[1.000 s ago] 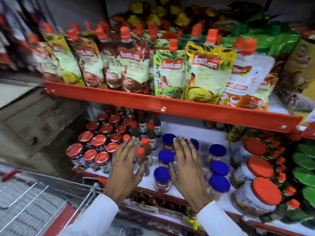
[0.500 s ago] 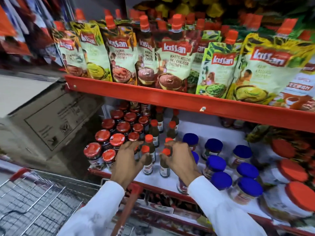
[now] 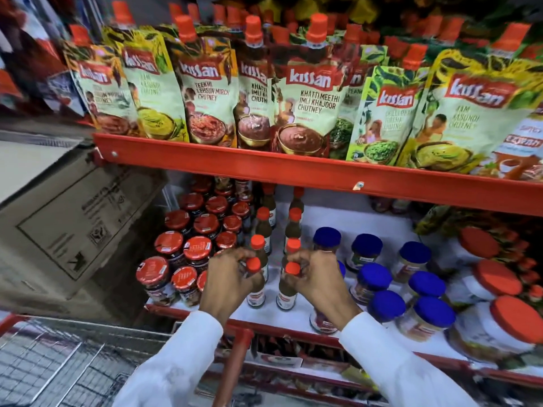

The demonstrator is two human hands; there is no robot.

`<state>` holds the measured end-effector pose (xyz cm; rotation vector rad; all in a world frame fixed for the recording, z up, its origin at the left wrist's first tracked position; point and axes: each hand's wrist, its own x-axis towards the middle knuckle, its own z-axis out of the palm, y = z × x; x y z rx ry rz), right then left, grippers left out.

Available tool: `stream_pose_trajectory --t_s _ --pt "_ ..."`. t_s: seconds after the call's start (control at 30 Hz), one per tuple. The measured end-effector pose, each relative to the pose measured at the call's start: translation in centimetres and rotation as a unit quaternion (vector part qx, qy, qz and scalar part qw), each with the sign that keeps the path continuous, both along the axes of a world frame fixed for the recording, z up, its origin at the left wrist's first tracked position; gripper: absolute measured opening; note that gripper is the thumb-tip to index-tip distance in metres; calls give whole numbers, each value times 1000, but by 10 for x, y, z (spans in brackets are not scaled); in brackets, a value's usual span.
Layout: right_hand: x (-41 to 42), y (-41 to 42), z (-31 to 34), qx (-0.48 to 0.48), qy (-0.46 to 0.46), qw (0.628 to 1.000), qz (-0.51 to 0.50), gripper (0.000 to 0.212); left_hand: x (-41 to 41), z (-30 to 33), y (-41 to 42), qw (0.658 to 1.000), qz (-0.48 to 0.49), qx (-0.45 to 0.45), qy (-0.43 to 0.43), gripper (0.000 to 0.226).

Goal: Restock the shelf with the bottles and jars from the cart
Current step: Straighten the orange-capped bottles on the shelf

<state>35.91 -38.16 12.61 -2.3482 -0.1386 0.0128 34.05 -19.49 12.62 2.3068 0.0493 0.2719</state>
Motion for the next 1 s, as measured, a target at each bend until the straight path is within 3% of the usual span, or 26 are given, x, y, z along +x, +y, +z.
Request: stream_pose_trajectory --t_s 0.3,0.6,1.0 --pt "-6 0 11 -2 14 1000 21 36 2 0 4 999 -42 14 13 49" --pt "-12 2 3 8 -5 1000 12 40 -8 1 -2 1000 -12 -21 -10 36" --pt "-16 0 2 8 6 1000 -10 43 -7 -4 -1 1000 -7 -13 1 40"
